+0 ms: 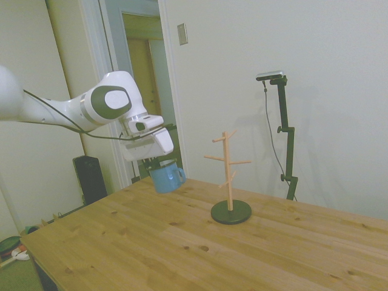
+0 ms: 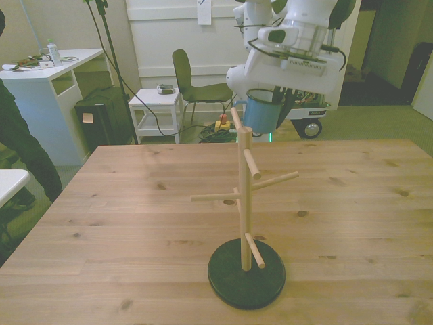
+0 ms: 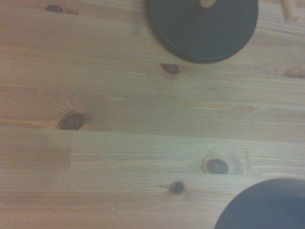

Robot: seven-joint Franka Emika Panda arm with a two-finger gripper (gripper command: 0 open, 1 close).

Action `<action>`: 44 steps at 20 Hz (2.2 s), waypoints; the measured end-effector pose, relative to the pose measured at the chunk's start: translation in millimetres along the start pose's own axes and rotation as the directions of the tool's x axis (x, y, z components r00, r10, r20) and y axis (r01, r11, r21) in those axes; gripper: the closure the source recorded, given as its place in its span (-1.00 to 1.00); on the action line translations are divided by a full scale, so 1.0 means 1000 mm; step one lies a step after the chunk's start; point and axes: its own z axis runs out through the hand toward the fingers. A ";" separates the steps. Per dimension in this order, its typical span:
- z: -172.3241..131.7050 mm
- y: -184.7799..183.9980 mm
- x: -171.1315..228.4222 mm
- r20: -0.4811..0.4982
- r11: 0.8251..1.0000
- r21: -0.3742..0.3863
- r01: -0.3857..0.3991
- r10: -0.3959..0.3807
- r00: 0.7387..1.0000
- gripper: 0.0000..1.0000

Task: Hang the mug

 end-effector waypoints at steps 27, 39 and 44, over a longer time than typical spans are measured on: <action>-0.043 -0.015 0.098 -0.001 1.000 0.014 -0.024 0.024 1.000 1.00; -0.046 -0.014 0.120 0.004 1.000 0.015 -0.028 0.028 1.000 1.00; -0.040 -0.021 0.129 0.008 1.000 0.015 -0.027 0.027 1.000 1.00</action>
